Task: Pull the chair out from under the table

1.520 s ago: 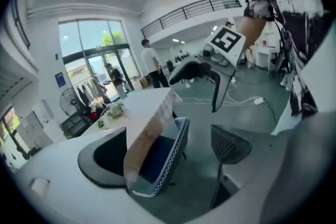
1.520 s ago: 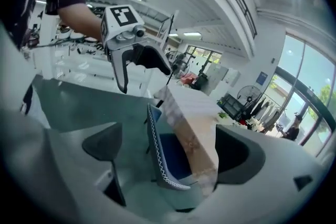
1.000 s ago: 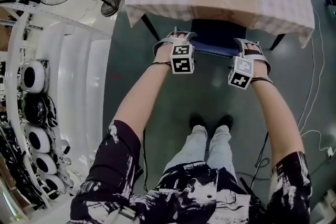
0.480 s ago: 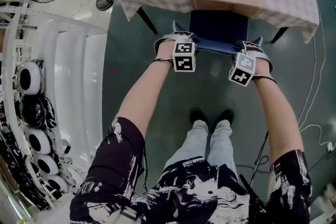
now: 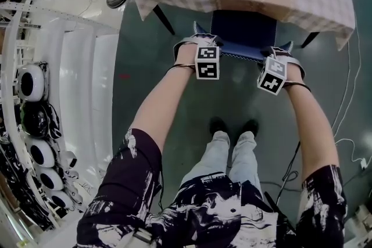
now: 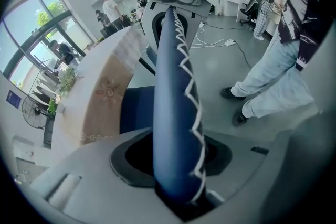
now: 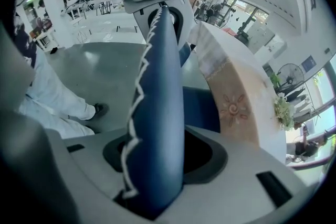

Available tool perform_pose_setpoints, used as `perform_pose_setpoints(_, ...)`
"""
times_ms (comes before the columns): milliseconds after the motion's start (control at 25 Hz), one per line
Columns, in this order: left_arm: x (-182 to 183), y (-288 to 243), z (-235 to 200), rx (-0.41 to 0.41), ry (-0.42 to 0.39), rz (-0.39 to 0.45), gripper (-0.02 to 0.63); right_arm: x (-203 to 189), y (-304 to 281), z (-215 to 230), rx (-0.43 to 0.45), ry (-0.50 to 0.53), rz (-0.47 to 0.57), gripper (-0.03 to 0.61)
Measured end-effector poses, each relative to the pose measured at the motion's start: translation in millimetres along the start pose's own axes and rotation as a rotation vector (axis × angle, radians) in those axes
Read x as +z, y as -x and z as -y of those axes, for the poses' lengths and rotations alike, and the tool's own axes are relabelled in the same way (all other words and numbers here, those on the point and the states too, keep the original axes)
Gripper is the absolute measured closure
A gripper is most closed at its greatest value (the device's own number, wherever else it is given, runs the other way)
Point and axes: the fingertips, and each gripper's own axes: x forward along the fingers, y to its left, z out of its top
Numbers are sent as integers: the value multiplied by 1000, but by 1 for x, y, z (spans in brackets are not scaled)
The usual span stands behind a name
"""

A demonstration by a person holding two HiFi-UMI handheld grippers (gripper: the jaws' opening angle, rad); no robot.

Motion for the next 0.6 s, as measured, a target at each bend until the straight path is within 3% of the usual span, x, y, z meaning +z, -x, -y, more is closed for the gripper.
perform_pose_setpoints(600, 18, 11, 60, -26, 17, -13, 454, -11, 17, -61, 58, 11, 1, 397)
